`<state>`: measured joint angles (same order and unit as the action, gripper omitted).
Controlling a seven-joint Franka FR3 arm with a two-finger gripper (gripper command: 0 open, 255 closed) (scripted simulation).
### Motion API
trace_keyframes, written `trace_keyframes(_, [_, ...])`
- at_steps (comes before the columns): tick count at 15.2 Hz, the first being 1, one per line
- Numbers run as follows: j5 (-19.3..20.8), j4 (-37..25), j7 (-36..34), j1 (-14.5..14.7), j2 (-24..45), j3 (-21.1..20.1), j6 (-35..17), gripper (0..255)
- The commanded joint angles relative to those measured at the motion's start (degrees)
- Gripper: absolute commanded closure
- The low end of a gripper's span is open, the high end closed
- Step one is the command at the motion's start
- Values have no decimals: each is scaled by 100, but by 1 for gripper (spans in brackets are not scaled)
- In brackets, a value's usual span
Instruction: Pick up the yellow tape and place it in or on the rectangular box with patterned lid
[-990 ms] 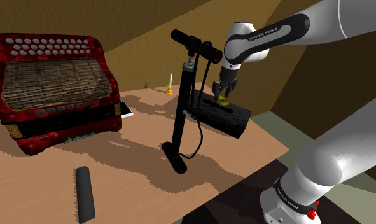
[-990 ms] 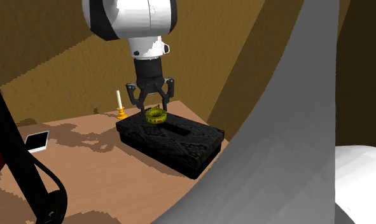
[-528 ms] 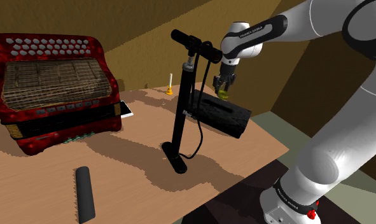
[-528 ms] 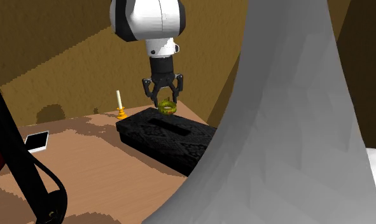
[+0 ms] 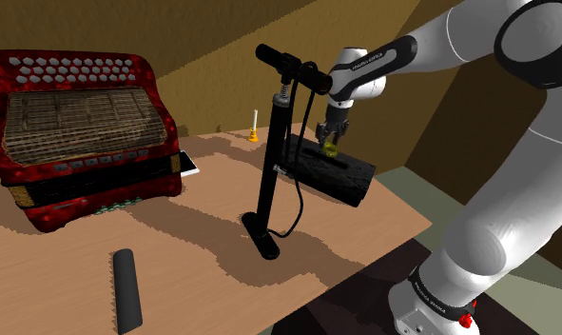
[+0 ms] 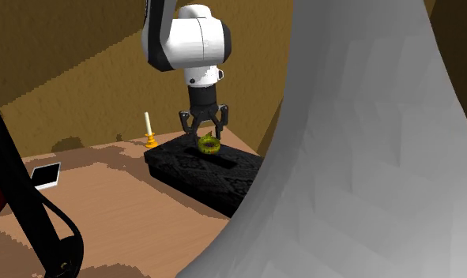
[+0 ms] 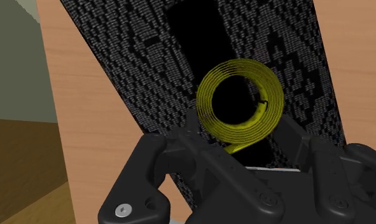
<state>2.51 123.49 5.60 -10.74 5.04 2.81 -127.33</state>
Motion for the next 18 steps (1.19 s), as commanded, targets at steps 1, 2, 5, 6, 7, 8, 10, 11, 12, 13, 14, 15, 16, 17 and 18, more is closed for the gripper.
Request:
trace_keyframes(1, [-1, 49, -10, 2, 101, -3, -153, 255])
trace_keyframes(2, [-1, 77, -12, 2, 145, -3, -226, 255])
trace_keyframes(5, [-2, 149, -16, 0, 268, -2, -420, 255])
trace_keyframes(6, [-2, 147, -16, 0, 269, -2, -420, 255])
trace_keyframes(7, [-2, 147, -16, 0, 269, -2, -419, 255])
trace_keyframes(8, [-2, 147, -16, 0, 269, -2, -419, 255])
trace_keyframes(10, [-2, 147, -16, 0, 269, -2, -419, 255])
trace_keyframes(11, [-2, 147, -16, 0, 269, -2, -419, 255])
trace_keyframes(12, [-2, 147, -16, 0, 269, -2, -419, 255])
trace_keyframes(13, [-2, 147, -16, 0, 269, -2, -419, 255])
trace_keyframes(14, [-2, 147, -16, 0, 269, -2, -419, 0])
trace_keyframes(15, [-2, 147, -16, 0, 269, -2, -419, 0])
trace_keyframes(16, [-2, 147, -17, 0, 269, -3, -419, 0])
trace_keyframes(17, [-2, 147, -17, 0, 269, -2, -419, 0])
trace_keyframes(18, [-2, 147, -17, 0, 269, -2, -419, 0])
